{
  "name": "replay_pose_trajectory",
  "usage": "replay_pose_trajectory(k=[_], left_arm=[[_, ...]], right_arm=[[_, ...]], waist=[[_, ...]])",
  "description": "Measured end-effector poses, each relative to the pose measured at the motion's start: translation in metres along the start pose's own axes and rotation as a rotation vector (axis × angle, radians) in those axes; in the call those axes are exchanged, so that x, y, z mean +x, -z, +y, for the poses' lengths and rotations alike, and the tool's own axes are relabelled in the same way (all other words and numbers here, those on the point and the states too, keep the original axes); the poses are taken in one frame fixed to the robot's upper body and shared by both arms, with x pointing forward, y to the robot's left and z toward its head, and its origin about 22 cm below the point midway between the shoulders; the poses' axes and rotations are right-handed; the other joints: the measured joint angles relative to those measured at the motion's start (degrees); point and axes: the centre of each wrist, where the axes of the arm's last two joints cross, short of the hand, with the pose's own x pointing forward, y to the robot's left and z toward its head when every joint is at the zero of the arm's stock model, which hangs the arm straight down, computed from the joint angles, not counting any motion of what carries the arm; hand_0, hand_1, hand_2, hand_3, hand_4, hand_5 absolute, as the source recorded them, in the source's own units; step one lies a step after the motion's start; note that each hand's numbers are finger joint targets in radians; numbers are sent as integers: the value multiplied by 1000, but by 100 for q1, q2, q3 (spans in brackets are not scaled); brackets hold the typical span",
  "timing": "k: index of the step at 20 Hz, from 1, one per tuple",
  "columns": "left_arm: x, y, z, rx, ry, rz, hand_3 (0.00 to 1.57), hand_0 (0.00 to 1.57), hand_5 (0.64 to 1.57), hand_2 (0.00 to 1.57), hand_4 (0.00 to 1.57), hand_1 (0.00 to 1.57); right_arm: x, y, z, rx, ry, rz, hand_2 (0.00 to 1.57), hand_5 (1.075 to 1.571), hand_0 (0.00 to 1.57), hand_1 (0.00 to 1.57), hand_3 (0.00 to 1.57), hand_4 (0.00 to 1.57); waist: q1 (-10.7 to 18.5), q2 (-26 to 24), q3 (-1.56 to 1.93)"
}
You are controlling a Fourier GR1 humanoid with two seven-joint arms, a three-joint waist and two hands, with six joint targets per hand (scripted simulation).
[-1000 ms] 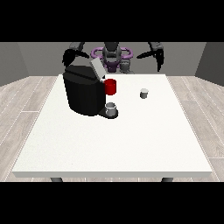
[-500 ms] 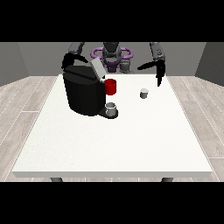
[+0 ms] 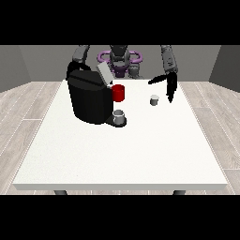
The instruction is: Insert the coffee pod into the coffee machine and close the lid
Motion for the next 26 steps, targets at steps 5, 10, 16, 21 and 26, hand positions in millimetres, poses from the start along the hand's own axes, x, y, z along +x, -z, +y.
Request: replay_pose_trajectory(k=[5,10,16,21,26], left_arm=[[-8,8,-11,-29,68,31,222,223,1571,529,0,223],[-18,12,-16,-32,119,89,513,758,1571,820,0,758],[-32,11,-8,-32,231,114,414,568,1571,698,0,568],[-31,15,-7,-34,335,93,551,673,1571,809,0,673],[-31,20,-15,16,392,57,692,775,1571,917,351,775]], right_arm=[[-2,2,8,1,-18,30,0,1571,0,0,0,356],[-6,3,7,-11,-30,52,0,1571,0,0,0,432],[-1,4,9,5,-20,40,0,1571,0,0,0,515],[-5,5,8,1,-19,42,0,1571,0,0,0,524],[-7,5,11,-3,-3,34,0,1571,0,0,0,505]], waist=[[-24,-70,-1],[-30,-157,-1],[-167,-45,0],[-159,-23,2],[-166,4,9]])
